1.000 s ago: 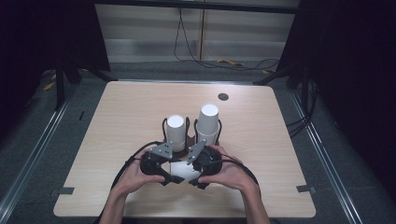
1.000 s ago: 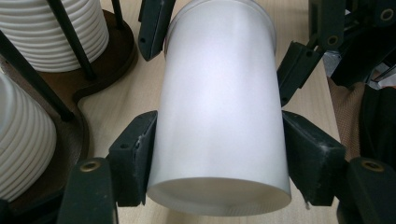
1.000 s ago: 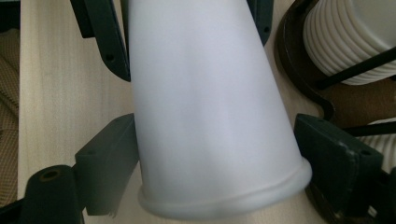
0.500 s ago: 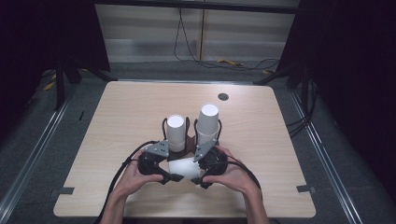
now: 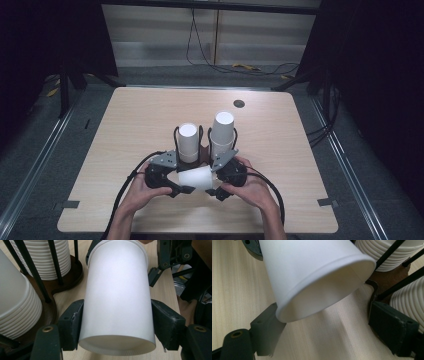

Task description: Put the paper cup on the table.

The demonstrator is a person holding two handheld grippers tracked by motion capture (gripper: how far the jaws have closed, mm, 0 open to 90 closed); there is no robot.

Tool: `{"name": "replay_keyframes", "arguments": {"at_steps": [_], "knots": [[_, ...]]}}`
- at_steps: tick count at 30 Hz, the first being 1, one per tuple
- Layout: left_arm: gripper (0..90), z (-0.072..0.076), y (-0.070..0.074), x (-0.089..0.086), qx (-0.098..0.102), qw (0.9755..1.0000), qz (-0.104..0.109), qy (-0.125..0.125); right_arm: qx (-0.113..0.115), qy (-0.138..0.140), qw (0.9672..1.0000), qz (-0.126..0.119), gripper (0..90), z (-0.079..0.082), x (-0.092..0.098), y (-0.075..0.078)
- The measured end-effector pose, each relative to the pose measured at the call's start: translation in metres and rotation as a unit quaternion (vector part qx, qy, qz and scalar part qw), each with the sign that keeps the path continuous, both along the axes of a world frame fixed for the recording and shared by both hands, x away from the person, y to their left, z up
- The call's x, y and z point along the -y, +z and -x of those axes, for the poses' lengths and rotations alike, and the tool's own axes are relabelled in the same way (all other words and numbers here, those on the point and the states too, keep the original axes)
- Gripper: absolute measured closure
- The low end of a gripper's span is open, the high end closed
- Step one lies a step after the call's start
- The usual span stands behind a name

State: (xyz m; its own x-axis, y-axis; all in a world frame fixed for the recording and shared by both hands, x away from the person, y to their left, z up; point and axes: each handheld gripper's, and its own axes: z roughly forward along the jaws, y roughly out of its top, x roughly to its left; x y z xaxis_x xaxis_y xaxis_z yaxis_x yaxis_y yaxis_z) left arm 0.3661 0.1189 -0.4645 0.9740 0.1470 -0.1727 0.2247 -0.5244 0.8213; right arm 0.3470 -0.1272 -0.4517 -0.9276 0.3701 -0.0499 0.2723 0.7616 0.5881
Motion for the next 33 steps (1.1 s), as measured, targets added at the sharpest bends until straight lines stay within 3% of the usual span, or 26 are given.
{"name": "replay_keyframes", "arguments": {"at_steps": [4,19,24,30,33], "knots": [[32.0,0.0,-0.001,-0.001,0.001,1.0,0.005,0.005,0.005,-0.012,0.9998,-0.018,14.9,0.001,0.003,-0.002],[31.8,0.001,-0.002,-0.006,0.003,0.9995,0.026,0.016,0.005,-0.06,0.9975,-0.037,15.5,0.01,0.017,-0.018],[31.7,0.001,-0.002,-0.008,0.005,0.9994,0.028,0.02,0.012,-0.073,0.9956,-0.058,15.5,0.014,0.023,-0.023],[31.5,0.001,-0.004,-0.012,0.009,0.9988,0.04,0.027,0.028,-0.069,0.9914,-0.107,15.5,0.017,0.028,-0.023],[31.5,0.001,-0.006,-0.016,0.004,0.9981,0.053,0.03,0.037,-0.074,0.9907,-0.108,15.1,0.017,0.029,-0.025]]}}
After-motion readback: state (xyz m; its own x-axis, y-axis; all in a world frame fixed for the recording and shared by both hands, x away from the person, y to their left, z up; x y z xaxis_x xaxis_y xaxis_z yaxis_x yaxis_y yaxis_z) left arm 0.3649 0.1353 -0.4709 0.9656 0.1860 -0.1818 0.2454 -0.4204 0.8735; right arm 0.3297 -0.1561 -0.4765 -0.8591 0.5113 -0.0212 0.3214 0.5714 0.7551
